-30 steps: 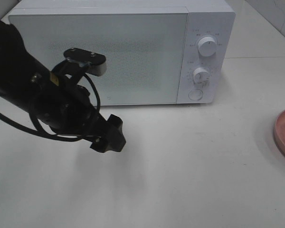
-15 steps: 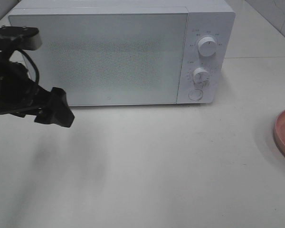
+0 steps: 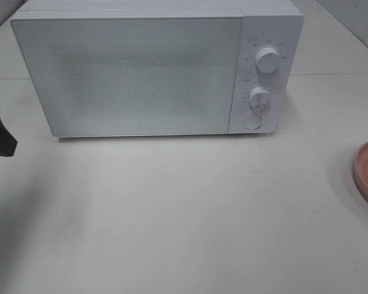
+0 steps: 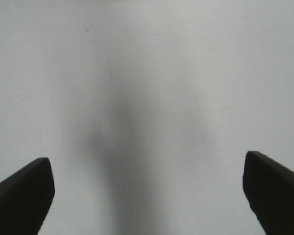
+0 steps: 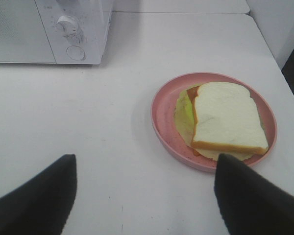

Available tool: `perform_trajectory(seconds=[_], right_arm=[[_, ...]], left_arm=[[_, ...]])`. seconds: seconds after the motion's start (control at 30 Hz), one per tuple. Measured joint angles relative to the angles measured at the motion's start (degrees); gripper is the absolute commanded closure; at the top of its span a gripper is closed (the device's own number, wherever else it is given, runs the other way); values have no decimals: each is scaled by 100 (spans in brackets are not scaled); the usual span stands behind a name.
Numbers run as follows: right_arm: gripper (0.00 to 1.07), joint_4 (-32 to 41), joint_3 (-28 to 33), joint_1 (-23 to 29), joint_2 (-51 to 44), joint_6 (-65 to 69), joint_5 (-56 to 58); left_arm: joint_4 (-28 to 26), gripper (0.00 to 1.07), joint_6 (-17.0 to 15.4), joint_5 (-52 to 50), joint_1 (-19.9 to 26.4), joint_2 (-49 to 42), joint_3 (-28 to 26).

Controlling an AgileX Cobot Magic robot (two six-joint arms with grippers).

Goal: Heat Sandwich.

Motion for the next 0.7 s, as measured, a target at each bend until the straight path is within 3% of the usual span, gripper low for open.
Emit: perform_trajectory(seconds=[0.3, 0.7], right_arm=[[32, 0, 0, 0, 0, 0, 0], [32, 0, 0, 0, 0, 0, 0]], left_arm=[[172, 8, 0, 355, 968, -768, 355], [304, 9, 0, 968, 1043, -2051, 630]])
